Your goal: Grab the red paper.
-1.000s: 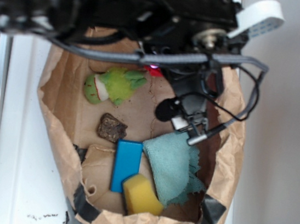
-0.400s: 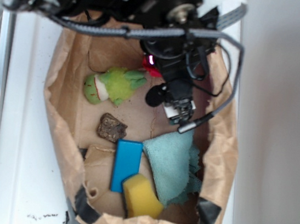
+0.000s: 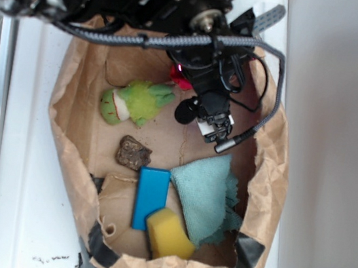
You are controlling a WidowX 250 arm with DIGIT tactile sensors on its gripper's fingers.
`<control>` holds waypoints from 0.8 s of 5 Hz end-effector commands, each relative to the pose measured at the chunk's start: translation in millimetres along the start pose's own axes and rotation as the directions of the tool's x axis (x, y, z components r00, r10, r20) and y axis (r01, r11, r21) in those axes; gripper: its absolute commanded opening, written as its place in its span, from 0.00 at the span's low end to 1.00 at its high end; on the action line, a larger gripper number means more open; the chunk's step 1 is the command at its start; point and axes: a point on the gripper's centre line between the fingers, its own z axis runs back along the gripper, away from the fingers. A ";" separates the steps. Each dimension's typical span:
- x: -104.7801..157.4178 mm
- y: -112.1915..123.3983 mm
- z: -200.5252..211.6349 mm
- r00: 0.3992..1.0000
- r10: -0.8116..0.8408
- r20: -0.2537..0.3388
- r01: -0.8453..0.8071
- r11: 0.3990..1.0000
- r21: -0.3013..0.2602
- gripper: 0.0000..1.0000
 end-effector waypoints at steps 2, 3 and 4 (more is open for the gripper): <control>10.8 3.5 14.5 0.999 0.015 0.050 -0.015 1.000 -0.001 1.00; 10.8 3.5 14.5 0.999 0.015 0.050 -0.015 1.000 -0.001 1.00; 13.7 9.9 7.4 0.999 0.047 0.009 -0.047 0.998 0.030 1.00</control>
